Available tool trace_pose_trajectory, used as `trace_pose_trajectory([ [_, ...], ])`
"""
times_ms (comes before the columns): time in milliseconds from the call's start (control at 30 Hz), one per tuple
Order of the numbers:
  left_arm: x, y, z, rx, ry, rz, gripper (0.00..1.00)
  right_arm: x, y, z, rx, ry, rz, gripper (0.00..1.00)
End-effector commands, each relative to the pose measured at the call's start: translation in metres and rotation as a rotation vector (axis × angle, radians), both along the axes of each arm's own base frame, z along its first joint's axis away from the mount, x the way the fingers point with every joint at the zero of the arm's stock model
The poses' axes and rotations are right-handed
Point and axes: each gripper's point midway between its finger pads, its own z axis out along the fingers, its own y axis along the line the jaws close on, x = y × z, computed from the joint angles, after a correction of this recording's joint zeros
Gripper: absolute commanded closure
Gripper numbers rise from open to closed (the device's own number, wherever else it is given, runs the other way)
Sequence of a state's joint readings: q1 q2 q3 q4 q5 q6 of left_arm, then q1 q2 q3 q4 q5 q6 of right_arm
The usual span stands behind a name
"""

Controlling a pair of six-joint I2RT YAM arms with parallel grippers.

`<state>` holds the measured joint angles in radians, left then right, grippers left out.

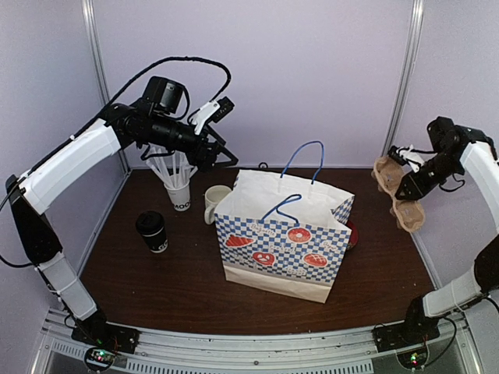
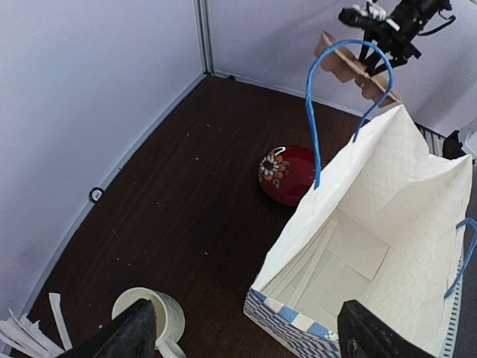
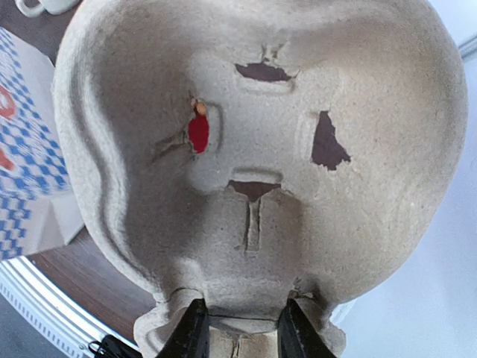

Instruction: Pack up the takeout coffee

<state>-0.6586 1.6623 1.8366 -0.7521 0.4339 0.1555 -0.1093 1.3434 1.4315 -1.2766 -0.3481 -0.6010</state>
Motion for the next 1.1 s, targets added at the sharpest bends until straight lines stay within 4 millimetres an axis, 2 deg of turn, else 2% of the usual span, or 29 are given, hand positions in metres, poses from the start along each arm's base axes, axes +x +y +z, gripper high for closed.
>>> trace_pose_trajectory([
  [0, -0.006, -0.011, 0.007, -0.039, 0.029, -0.053, 0.12, -0.007, 0.037, 0.081, 0.192, -0.176, 0.06, 0.72],
  [100, -0.007, -0.016, 0.002, -0.055, 0.092, -0.05, 0.13, -0.013, 0.064, 0.134, 0.298, -0.309, 0.143, 0.72],
  [300, -0.013, -0.014, -0.016, -0.034, 0.161, -0.004, 0.14, -0.037, 0.109, 0.218, 0.511, -0.509, 0.297, 0.72],
  [367, -0.015, -0.011, -0.019, -0.032, 0.174, 0.007, 0.14, -0.045, 0.121, 0.239, 0.596, -0.551, 0.339, 0.72],
  [467, -0.02, -0.001, -0.015, -0.008, 0.156, 0.029, 0.14, -0.057, 0.142, 0.256, 0.719, -0.531, 0.426, 0.72],
  [600, -0.022, 0.023, -0.008, 0.06, 0.076, 0.092, 0.11, -0.06, 0.162, 0.259, 0.758, -0.5, 0.505, 0.71],
  [700, -0.02, 0.041, -0.007, 0.104, 0.031, 0.154, 0.1, -0.061, 0.181, 0.251, 0.737, -0.465, 0.56, 0.72],
  [833, -0.021, 0.058, -0.01, 0.128, 0.016, 0.227, 0.1, -0.06, 0.21, 0.236, 0.705, -0.393, 0.632, 0.72],
  [1067, -0.027, 0.076, -0.021, 0.127, 0.003, 0.286, 0.1, -0.05, 0.257, 0.205, 0.604, -0.303, 0.721, 0.72],
])
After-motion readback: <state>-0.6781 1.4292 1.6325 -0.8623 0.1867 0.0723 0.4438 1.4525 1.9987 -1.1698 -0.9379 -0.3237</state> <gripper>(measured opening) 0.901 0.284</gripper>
